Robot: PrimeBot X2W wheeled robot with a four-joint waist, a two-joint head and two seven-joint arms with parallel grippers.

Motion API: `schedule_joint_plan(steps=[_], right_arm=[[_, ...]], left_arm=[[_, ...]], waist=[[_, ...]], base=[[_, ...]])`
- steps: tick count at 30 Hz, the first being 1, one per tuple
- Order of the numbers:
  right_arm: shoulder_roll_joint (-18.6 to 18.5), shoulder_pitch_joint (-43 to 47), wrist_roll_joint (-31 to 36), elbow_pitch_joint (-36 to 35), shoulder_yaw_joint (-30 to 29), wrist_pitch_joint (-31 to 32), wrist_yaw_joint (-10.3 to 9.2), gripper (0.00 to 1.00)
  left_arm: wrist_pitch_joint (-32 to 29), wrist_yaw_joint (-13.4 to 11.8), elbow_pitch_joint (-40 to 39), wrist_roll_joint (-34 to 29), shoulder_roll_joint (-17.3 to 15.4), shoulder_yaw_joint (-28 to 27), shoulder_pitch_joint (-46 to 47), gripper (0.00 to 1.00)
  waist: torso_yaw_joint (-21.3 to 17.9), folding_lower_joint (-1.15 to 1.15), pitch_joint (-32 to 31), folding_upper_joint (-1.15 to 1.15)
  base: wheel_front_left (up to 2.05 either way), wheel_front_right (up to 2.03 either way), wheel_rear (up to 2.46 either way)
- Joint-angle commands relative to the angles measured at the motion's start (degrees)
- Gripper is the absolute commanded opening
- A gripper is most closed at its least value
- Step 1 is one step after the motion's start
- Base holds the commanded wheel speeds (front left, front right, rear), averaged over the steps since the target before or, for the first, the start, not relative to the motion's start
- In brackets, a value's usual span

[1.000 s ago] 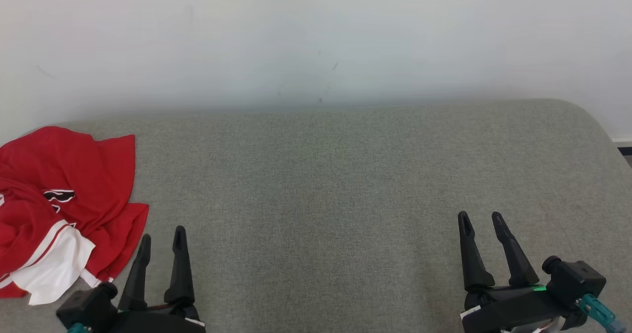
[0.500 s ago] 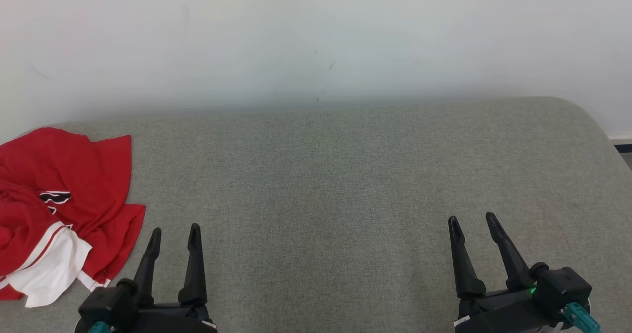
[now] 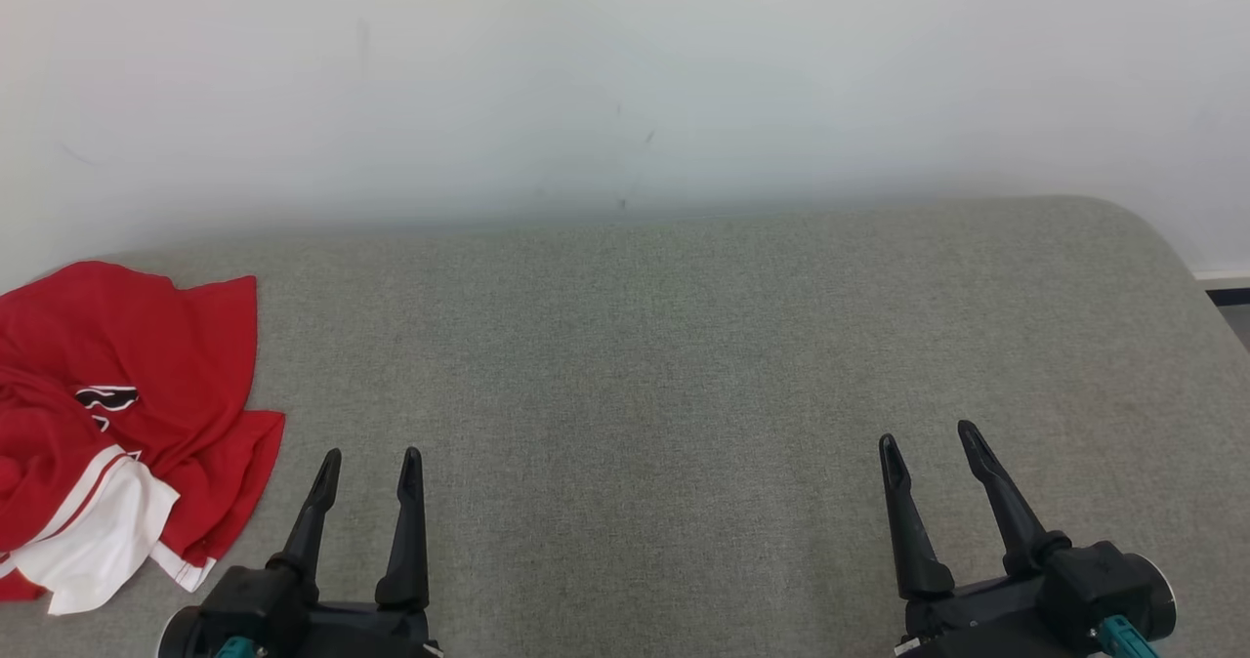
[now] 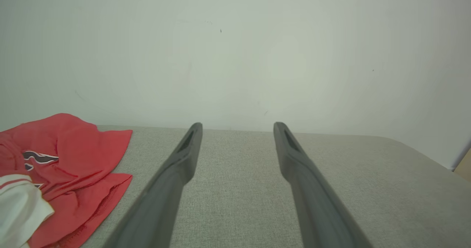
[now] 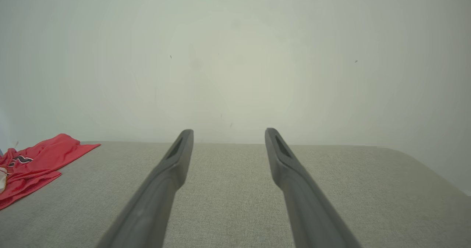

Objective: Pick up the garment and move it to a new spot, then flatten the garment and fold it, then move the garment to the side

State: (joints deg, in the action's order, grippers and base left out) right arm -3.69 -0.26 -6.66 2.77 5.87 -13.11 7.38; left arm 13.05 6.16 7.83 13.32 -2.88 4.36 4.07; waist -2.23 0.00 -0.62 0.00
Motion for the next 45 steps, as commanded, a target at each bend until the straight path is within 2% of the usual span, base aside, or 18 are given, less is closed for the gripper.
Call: schedule_joint_plan(steps=[1, 19, 35, 45], right_arm=[[0.15, 0.22, 1.18, -0.53, -0.11, -0.38, 0.18, 1.0], [0.18, 2.03, 9.09, -2.03, -0.46, -2.18, 0.21, 1.0], [-0.11, 2.46, 8.79, -2.42, -0.82, -2.07, 0.2, 1.0], [-0.57, 2.43, 8.93, -2.66, -0.38, -2.06, 0.2, 1.0]], left_arm=[[0.46, 0.36, 0.04, -1.14, -0.02, 0.1, 0.72, 1.0], [2.29, 0.9, 2.18, -7.87, 0.0, 0.71, 0.2, 1.0], [2.16, 0.81, 2.9, -6.77, 0.0, 0.95, -0.31, 1.0], [2.16, -0.06, 2.52, -6.25, 0.0, 1.0, -0.19, 1.0]], waist=[[-0.03, 0.0, -0.11, 0.0], [-0.81, 0.0, -1.09, 0.0], [-0.09, 0.0, -0.92, 0.0], [3.69, 0.0, -0.22, 0.0]], base=[[0.0, 0.0, 0.0], [0.0, 0.0, 0.0], [0.0, 0.0, 0.0], [0.0, 0.0, 0.0]])
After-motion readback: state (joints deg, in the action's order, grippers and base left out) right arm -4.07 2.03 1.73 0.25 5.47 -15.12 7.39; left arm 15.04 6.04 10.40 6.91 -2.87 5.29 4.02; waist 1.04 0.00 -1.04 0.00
